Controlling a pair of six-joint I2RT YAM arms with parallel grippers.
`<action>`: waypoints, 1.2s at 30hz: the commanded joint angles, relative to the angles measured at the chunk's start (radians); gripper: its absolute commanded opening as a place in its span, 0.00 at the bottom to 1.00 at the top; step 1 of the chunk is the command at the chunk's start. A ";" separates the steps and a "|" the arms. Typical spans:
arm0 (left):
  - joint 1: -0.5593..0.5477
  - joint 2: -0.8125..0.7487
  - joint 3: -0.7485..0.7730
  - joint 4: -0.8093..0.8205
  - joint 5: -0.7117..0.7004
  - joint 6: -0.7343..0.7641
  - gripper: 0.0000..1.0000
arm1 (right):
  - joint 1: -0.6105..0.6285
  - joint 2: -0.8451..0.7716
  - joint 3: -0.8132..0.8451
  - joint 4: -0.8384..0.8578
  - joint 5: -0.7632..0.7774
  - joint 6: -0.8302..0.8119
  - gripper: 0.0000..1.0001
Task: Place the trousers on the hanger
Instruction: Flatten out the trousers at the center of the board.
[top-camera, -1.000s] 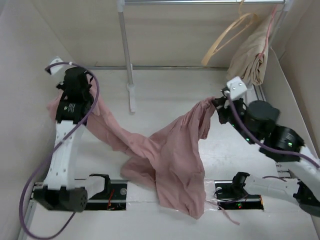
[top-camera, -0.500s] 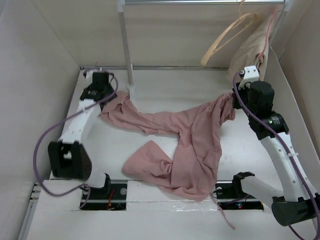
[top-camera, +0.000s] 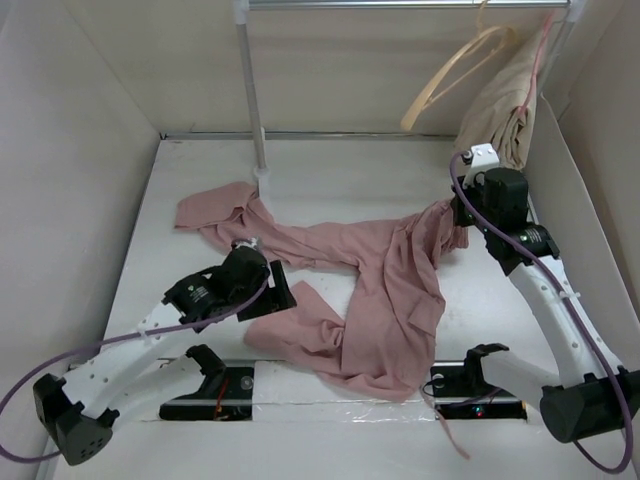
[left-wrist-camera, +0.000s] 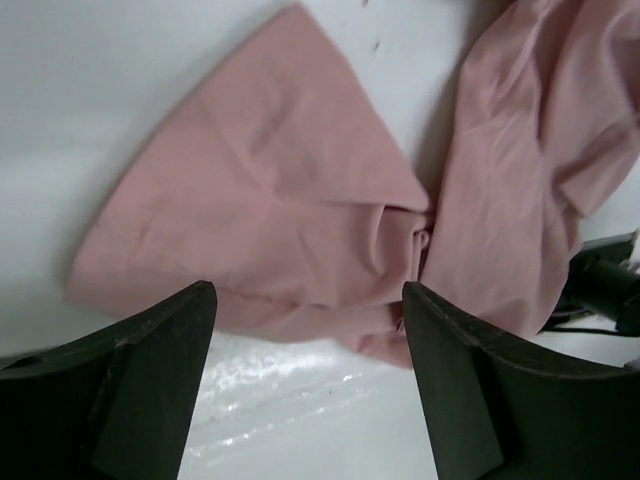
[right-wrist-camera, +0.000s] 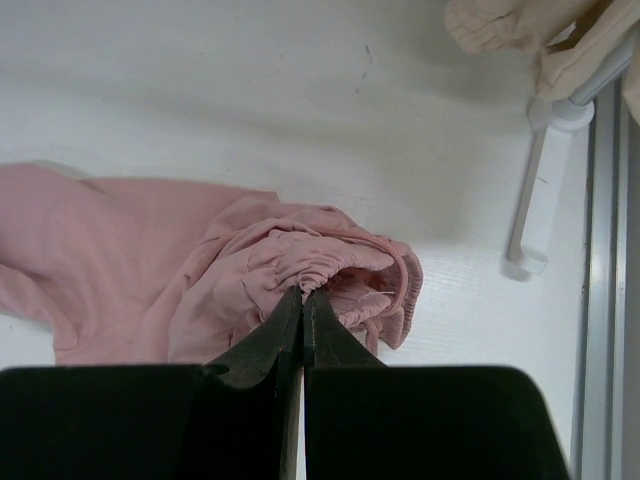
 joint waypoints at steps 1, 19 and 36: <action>-0.055 0.027 0.026 -0.121 0.025 -0.146 0.72 | -0.004 0.023 0.058 0.047 -0.024 -0.028 0.00; -0.104 0.089 -0.129 -0.018 -0.035 -0.299 0.99 | -0.003 0.008 0.074 -0.002 -0.116 -0.061 0.00; -0.236 0.050 -0.270 0.086 0.033 -0.598 0.58 | -0.003 -0.026 0.079 -0.028 -0.176 -0.078 0.00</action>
